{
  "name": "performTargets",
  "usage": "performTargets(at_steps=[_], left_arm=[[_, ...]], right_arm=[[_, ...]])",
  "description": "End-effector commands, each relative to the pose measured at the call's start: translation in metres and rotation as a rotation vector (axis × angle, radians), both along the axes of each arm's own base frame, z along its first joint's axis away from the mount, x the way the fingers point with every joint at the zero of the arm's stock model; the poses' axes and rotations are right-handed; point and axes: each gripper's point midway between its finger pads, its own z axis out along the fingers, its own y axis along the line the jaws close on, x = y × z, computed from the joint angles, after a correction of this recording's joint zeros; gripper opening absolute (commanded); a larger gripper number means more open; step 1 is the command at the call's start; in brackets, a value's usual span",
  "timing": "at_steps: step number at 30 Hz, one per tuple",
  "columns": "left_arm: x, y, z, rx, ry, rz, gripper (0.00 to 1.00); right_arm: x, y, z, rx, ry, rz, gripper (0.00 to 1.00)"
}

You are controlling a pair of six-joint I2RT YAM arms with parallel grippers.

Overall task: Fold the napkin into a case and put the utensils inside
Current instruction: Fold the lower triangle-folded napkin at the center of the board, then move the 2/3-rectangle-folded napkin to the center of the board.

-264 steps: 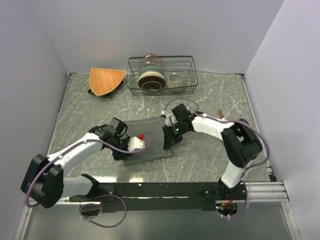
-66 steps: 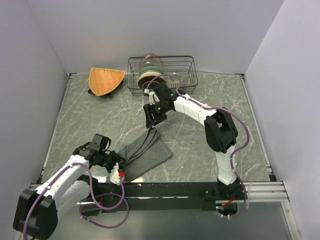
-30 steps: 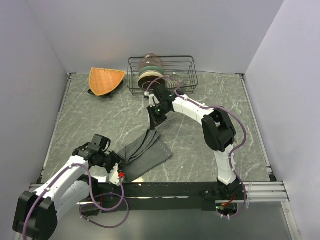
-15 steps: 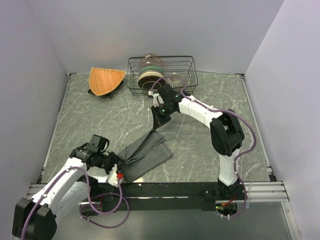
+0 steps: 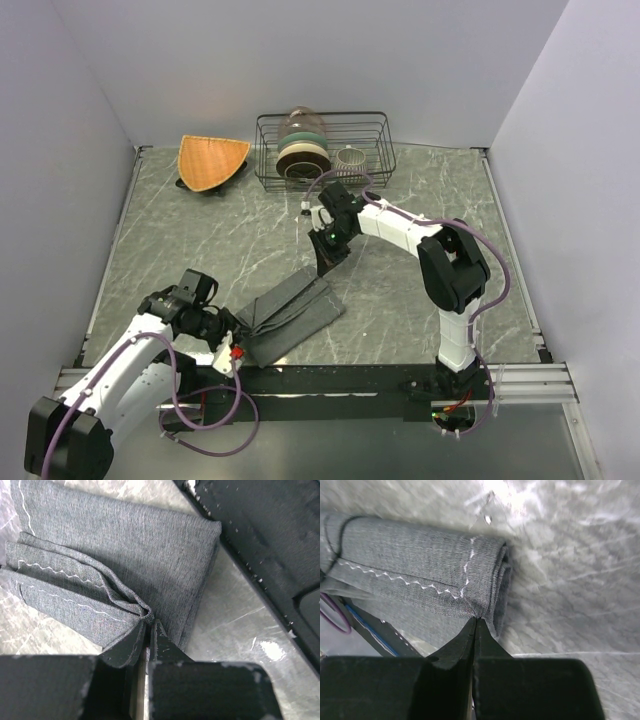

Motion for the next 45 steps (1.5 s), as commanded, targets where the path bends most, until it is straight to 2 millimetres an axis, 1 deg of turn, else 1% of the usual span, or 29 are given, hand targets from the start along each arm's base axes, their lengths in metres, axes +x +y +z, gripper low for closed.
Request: performTargets(at_steps=[1, 4, 6, 9, 12, 14, 15, 16, 17, 20, 23, 26, 27, 28, 29, 30, 32, 33, 34, 35, 36, 37, 38, 39, 40, 41, 42, 44, 45], left_arm=[[-0.016, -0.019, 0.017, -0.107, -0.172, -0.309, 0.04], [-0.024, -0.016, 0.010, -0.094, -0.142, -0.347, 0.10], [-0.029, -0.015, 0.005, -0.088, -0.122, -0.383, 0.13], [-0.035, -0.013, -0.001, -0.071, -0.078, -0.412, 0.15], [-0.035, -0.011, -0.005, -0.052, -0.033, -0.419, 0.16], [-0.037, -0.008, -0.008, -0.031, -0.005, -0.435, 0.16], [-0.038, -0.008, -0.009, -0.033, 0.004, -0.435, 0.16], [-0.037, -0.008, -0.010, -0.029, 0.008, -0.438, 0.16], [-0.037, -0.008, -0.011, -0.030, 0.005, -0.440, 0.16], [-0.039, -0.009, -0.012, -0.026, 0.015, -0.452, 0.16], [-0.041, -0.007, -0.013, -0.014, 0.031, -0.457, 0.16], [-0.043, -0.007, -0.014, -0.015, 0.035, -0.457, 0.16], [-0.042, -0.008, -0.012, -0.023, 0.031, -0.455, 0.17], [-0.042, -0.009, -0.010, -0.027, 0.030, -0.451, 0.18], [-0.041, -0.012, -0.004, -0.050, 0.037, -0.437, 0.20], [-0.033, -0.017, 0.007, -0.063, 0.020, -0.413, 0.22], [-0.028, -0.017, 0.023, -0.057, 0.092, -0.308, 0.29], [-0.017, -0.021, 0.045, -0.071, 0.129, -0.196, 0.31], [-0.013, -0.023, 0.058, -0.088, 0.164, -0.128, 0.33], [-0.008, -0.023, 0.070, -0.100, 0.202, -0.046, 0.34], [0.000, -0.025, 0.095, -0.133, 0.270, 0.091, 0.35], [0.008, -0.026, 0.108, -0.159, 0.315, 0.187, 0.37], [0.032, -0.027, 0.124, -0.213, 0.307, 0.306, 0.38], [0.041, -0.025, 0.140, -0.256, 0.435, 0.497, 0.39], [0.053, -0.021, 0.146, -0.283, 0.478, 0.603, 0.45], [0.071, -0.010, 0.151, -0.318, 0.499, 0.724, 0.48], [0.077, -0.005, 0.147, -0.311, 0.589, 0.820, 0.49], [0.084, 0.008, 0.136, -0.282, 0.671, 0.921, 0.55], [0.081, 0.011, 0.124, -0.233, 0.761, 0.951, 0.57]], right_arm=[[0.003, -0.012, 0.014, -0.024, -0.071, 0.012, 0.00], [0.003, -0.013, 0.009, -0.040, -0.064, 0.015, 0.00], [0.006, -0.011, 0.010, -0.035, -0.063, 0.012, 0.00], [0.008, -0.006, 0.010, -0.037, -0.064, 0.019, 0.00], [0.003, -0.008, 0.007, -0.055, -0.041, 0.055, 0.00], [-0.002, -0.009, 0.012, -0.062, -0.020, 0.094, 0.00], [0.000, -0.010, 0.019, -0.053, -0.030, 0.100, 0.06], [0.001, -0.009, 0.026, -0.037, -0.039, 0.109, 0.10], [0.006, -0.006, 0.038, -0.014, -0.074, 0.125, 0.15], [0.007, 0.001, 0.069, 0.046, -0.129, 0.169, 0.23], [0.008, 0.010, 0.086, 0.087, -0.144, 0.200, 0.29], [0.008, 0.018, 0.091, 0.100, -0.145, 0.220, 0.34], [0.007, 0.022, 0.093, 0.116, -0.144, 0.221, 0.38], [0.007, 0.027, 0.096, 0.140, -0.144, 0.220, 0.43], [0.004, 0.040, 0.097, 0.175, -0.143, 0.214, 0.56], [0.003, 0.046, 0.096, 0.185, -0.146, 0.212, 0.59], [-0.001, 0.058, 0.088, 0.190, -0.127, 0.220, 0.59], [-0.006, 0.063, 0.084, 0.188, -0.115, 0.233, 0.59], [-0.008, 0.065, 0.077, 0.184, -0.102, 0.232, 0.58], [-0.009, 0.064, 0.069, 0.174, -0.093, 0.229, 0.57], [-0.008, 0.062, 0.062, 0.157, -0.095, 0.223, 0.57], [-0.010, 0.057, 0.051, 0.132, -0.082, 0.222, 0.58], [-0.010, 0.053, 0.042, 0.109, -0.077, 0.221, 0.58], [-0.010, 0.050, 0.036, 0.089, -0.074, 0.222, 0.58], [-0.013, 0.044, 0.028, 0.068, -0.067, 0.231, 0.59], [-0.014, 0.041, 0.025, 0.061, -0.071, 0.237, 0.60], [-0.015, 0.039, 0.022, 0.054, -0.077, 0.242, 0.60], [-0.017, 0.032, 0.012, 0.027, -0.077, 0.250, 0.61], [-0.018, 0.030, 0.008, 0.017, -0.073, 0.254, 0.61]])
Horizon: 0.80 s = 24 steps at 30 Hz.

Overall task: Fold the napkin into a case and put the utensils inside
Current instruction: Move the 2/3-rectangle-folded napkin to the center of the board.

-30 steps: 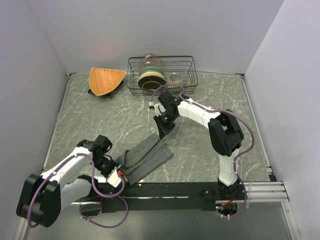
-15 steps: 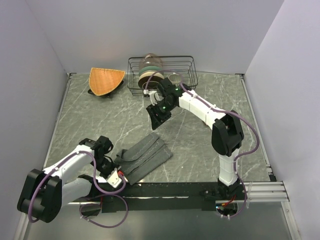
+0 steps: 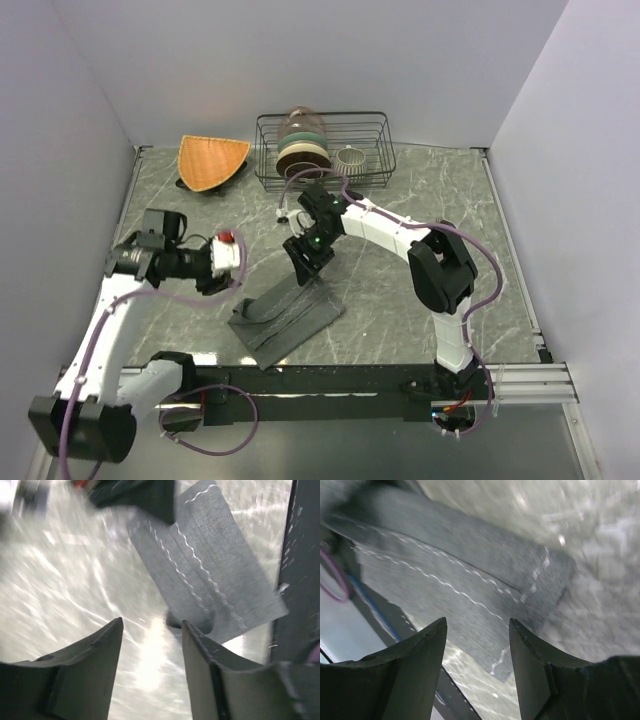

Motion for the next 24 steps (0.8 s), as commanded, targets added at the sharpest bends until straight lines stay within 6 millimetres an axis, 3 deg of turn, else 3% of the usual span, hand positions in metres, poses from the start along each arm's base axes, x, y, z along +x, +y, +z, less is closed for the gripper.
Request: performTargets(at_steps=[1, 3, 8, 11, 12, 15, 19, 22, 24], left_arm=[[0.003, 0.009, -0.022, -0.089, 0.458, 0.271, 0.60], [0.012, 0.014, -0.040, -0.105, 0.568, 0.339, 0.62], [0.042, 0.009, -0.053, -0.159, 0.626, 0.394, 0.62], [0.047, 0.000, -0.069, -0.127, 0.706, 0.364, 0.58], [0.048, -0.001, -0.084, -0.099, 0.767, 0.371, 0.57], [0.048, -0.011, -0.107, -0.038, 0.869, 0.350, 0.53], [0.051, -0.022, -0.129, 0.028, 0.939, 0.358, 0.54], [0.053, -0.028, -0.142, 0.067, 0.967, 0.369, 0.56], [0.051, -0.033, -0.150, 0.098, 0.981, 0.363, 0.57]], right_arm=[[0.003, -0.012, -0.020, -0.046, -0.033, 0.016, 0.61], [0.002, -0.016, -0.027, -0.061, -0.030, 0.012, 0.61], [-0.004, -0.024, -0.045, -0.083, 0.013, -0.024, 0.60], [-0.011, -0.025, -0.048, -0.064, 0.066, -0.054, 0.58], [-0.010, -0.029, -0.048, -0.058, 0.095, -0.094, 0.58], [-0.002, -0.028, -0.029, 0.042, 0.145, -0.182, 0.60], [0.016, -0.030, 0.013, 0.181, 0.106, -0.237, 0.62], [0.024, -0.042, 0.031, 0.215, 0.084, -0.271, 0.63], [0.026, -0.052, 0.032, 0.206, 0.082, -0.294, 0.64]])
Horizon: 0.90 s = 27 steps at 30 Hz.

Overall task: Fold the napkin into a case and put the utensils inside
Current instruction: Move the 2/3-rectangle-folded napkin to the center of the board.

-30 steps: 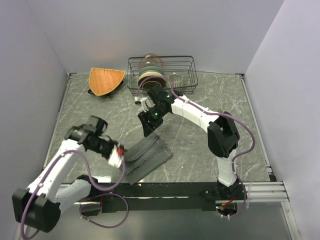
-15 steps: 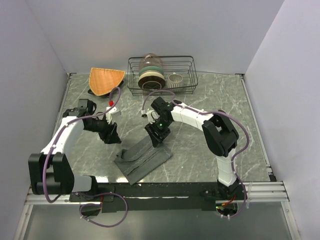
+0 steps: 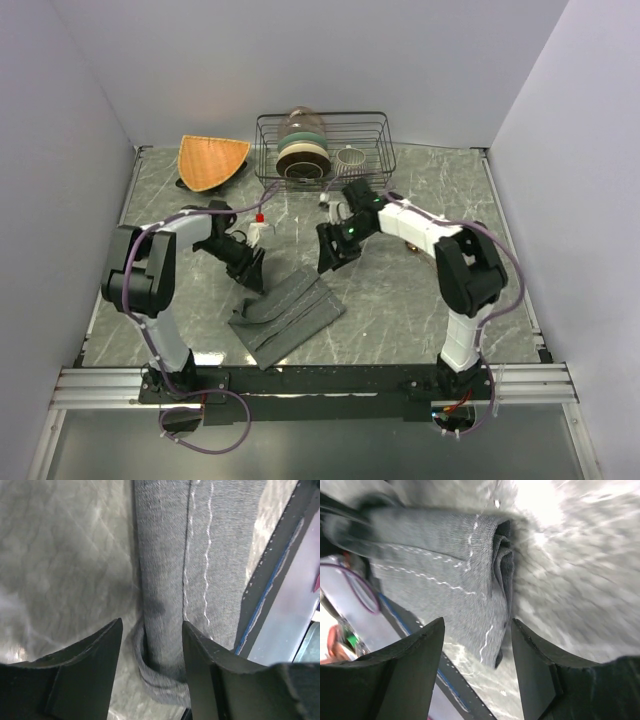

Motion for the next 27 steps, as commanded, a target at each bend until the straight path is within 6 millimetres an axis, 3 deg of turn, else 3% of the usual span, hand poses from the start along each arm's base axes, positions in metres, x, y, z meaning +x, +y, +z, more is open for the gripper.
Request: performTargets(at_steps=[1, 5, 11, 15, 20, 22, 23, 24, 27], left_arm=[[0.008, -0.015, -0.002, 0.039, -0.006, -0.025, 0.57], [0.001, -0.022, -0.012, 0.058, 0.040, -0.075, 0.57], [-0.002, -0.029, -0.015, 0.068, 0.095, -0.120, 0.49], [0.008, -0.036, -0.008, 0.073, 0.061, -0.159, 0.19], [0.028, -0.042, -0.003, 0.073, 0.047, -0.180, 0.03], [0.033, -0.045, -0.004, 0.057, 0.061, -0.199, 0.05], [0.026, -0.045, -0.002, 0.049, 0.102, -0.209, 0.12], [0.025, -0.047, -0.002, 0.037, 0.113, -0.219, 0.25], [0.022, -0.050, -0.005, 0.032, 0.130, -0.237, 0.39]], right_arm=[[0.017, -0.011, 0.046, 0.096, -0.084, -0.064, 0.64], [0.026, -0.031, 0.043, 0.075, -0.078, -0.117, 0.65], [0.039, -0.049, 0.041, 0.048, -0.090, -0.156, 0.65], [0.051, -0.061, 0.043, 0.042, -0.081, -0.196, 0.65], [0.068, -0.082, 0.042, 0.027, -0.086, -0.253, 0.65], [0.075, -0.091, 0.043, 0.020, -0.091, -0.278, 0.65], [0.079, -0.094, 0.045, 0.020, -0.101, -0.283, 0.65], [0.080, -0.097, 0.044, 0.016, -0.097, -0.289, 0.65], [0.084, -0.104, 0.043, 0.010, -0.101, -0.300, 0.65]])
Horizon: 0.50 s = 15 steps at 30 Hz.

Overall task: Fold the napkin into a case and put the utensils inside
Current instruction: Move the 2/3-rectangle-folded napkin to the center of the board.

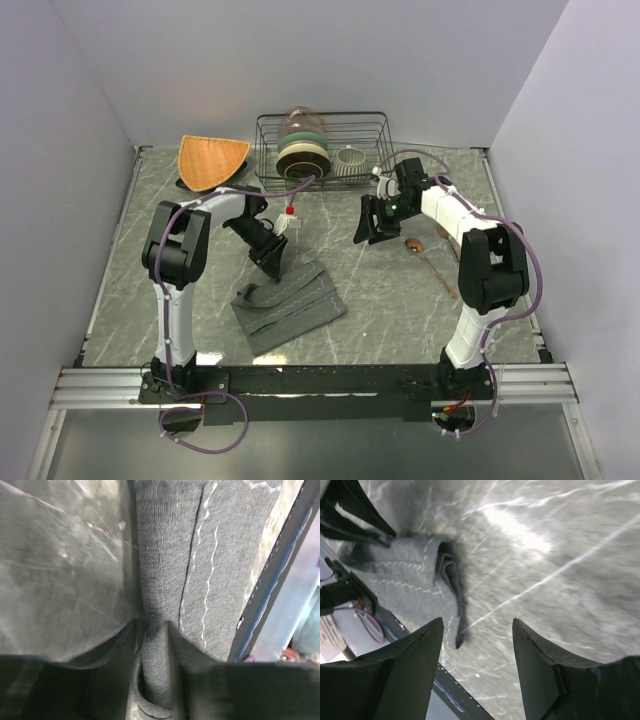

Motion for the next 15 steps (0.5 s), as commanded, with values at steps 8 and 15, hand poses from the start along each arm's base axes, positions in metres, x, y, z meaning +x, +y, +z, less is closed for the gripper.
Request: performTargets(at_steps=[8, 15], left_arm=[[-0.020, -0.007, -0.001, -0.013, 0.067, -0.084, 0.22], [0.037, -0.018, -0.005, 0.007, -0.027, 0.025, 0.01]], right_arm=[[0.013, -0.010, 0.006, -0.009, -0.027, -0.018, 0.66], [0.027, -0.015, 0.005, -0.022, -0.037, -0.030, 0.66]])
